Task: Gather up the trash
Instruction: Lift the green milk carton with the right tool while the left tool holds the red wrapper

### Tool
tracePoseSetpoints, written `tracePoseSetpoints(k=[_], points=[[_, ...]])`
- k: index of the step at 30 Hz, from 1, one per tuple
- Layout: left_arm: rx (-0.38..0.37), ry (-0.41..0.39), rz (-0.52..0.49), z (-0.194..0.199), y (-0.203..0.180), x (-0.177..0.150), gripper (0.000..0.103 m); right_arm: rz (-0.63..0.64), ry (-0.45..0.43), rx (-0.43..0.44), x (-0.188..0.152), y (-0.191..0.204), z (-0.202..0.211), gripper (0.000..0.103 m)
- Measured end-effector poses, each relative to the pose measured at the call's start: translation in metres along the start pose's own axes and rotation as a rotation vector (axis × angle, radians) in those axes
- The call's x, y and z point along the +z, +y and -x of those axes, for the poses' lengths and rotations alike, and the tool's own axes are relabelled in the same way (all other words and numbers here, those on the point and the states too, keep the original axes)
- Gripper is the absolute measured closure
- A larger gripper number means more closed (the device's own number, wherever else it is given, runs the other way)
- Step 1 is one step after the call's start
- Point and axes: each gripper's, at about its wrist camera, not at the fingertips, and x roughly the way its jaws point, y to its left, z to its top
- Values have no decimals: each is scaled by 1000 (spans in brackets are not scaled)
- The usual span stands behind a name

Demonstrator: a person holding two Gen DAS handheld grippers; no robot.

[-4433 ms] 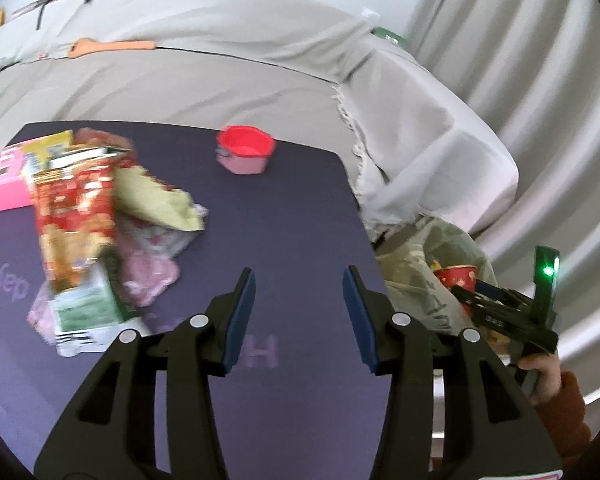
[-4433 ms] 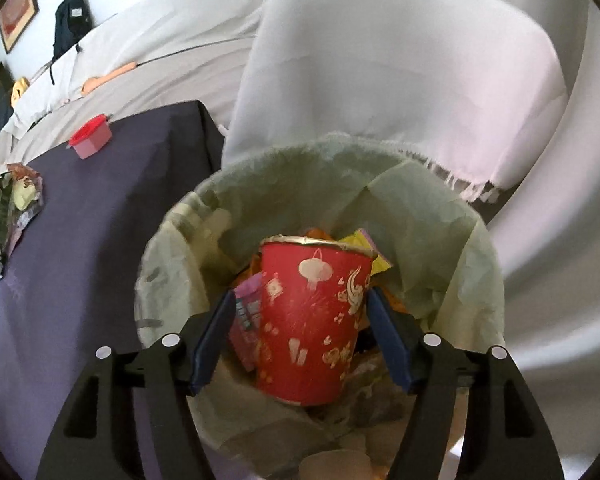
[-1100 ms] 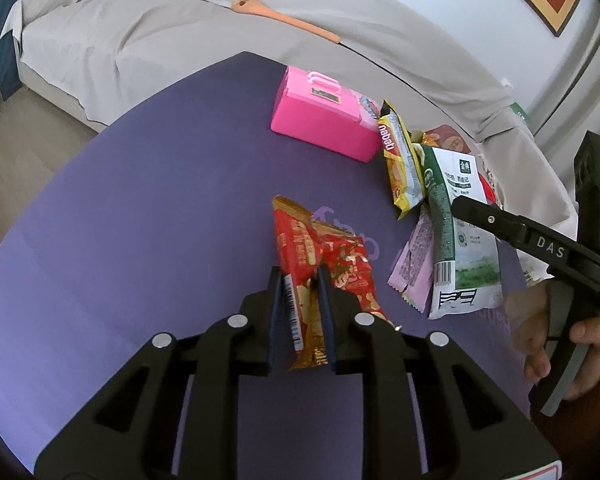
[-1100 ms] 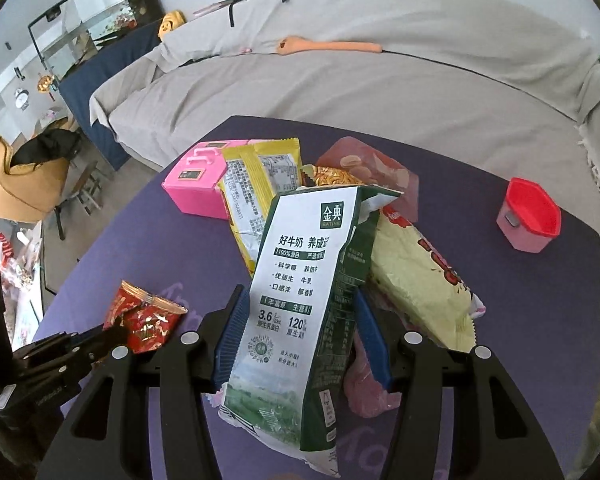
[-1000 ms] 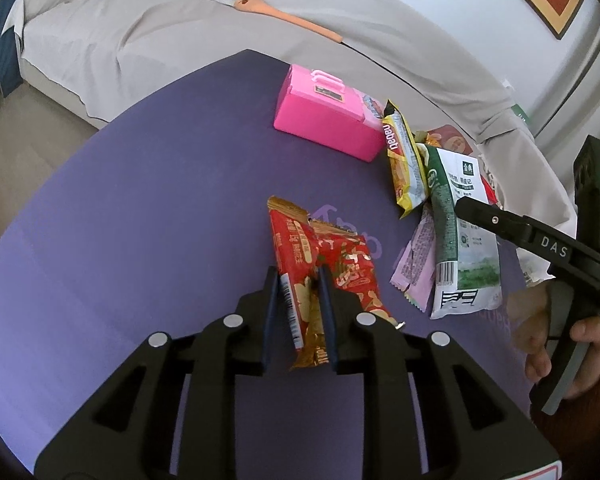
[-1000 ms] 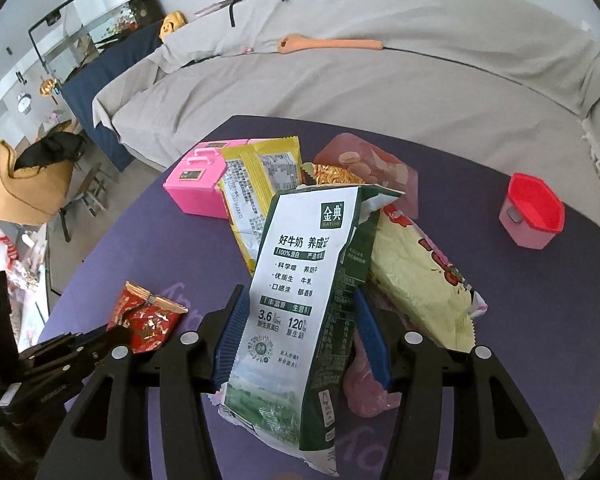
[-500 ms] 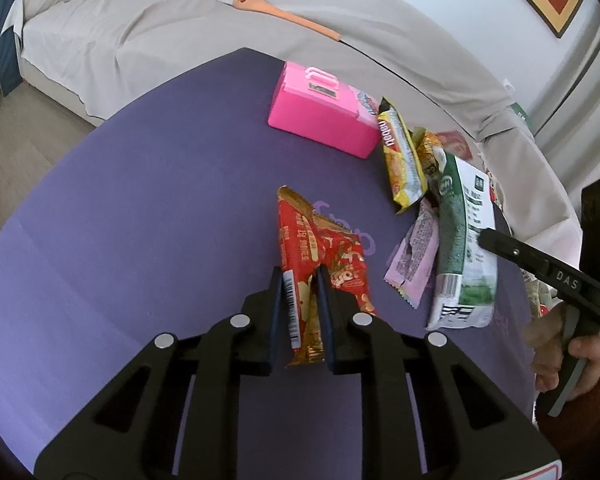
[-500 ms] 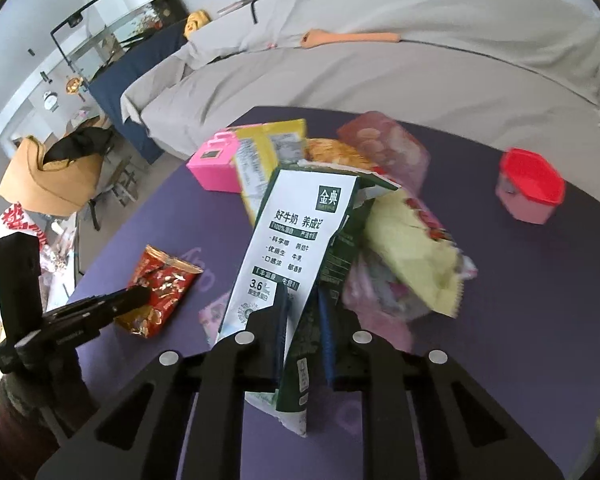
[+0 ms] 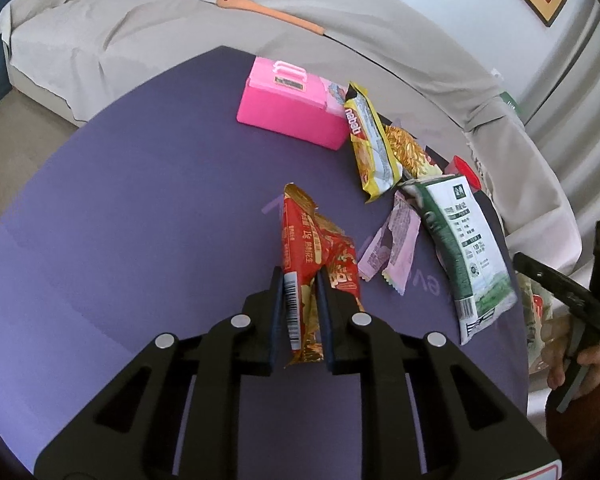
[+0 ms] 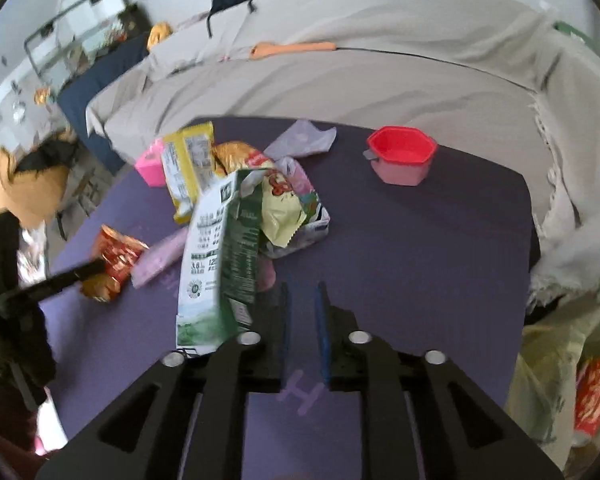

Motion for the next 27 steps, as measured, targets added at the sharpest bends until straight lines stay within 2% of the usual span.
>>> tracePoseSetpoints(k=[1,2,4,6,9,11,13,16,18,19,20,27], points=[[-1,2,5,-2,0,1,88,1,-14,26,1,3,3,43],[-3,2,10,-2,0,2,88,12,-31,55,2,9,4,39],[-5,-5,16,-1,0,3,88,47,-38,82,7,24,2,39],[-3,-14,15,3,2,3,88,102,-16,35,14,46,-9,39],[12,-23,17,6,6,1,88,210,-9,-82,22,79,-28,39],[14,-25,26,7,10,0,88,254,12,-112,26,98,-44,39],[15,-27,37,8,14,-1,88,283,48,-132,28,109,-61,39],[8,-26,52,7,18,-3,88,317,106,-224,29,113,-89,39],[2,-29,54,8,20,-3,88,284,129,-203,30,104,-96,41],[0,-30,54,9,20,-4,88,266,123,-177,29,100,-94,48],[-2,-31,54,9,20,-3,88,250,111,-160,30,96,-90,50],[-11,-75,12,21,1,7,88,193,-4,-102,36,77,-42,51]])
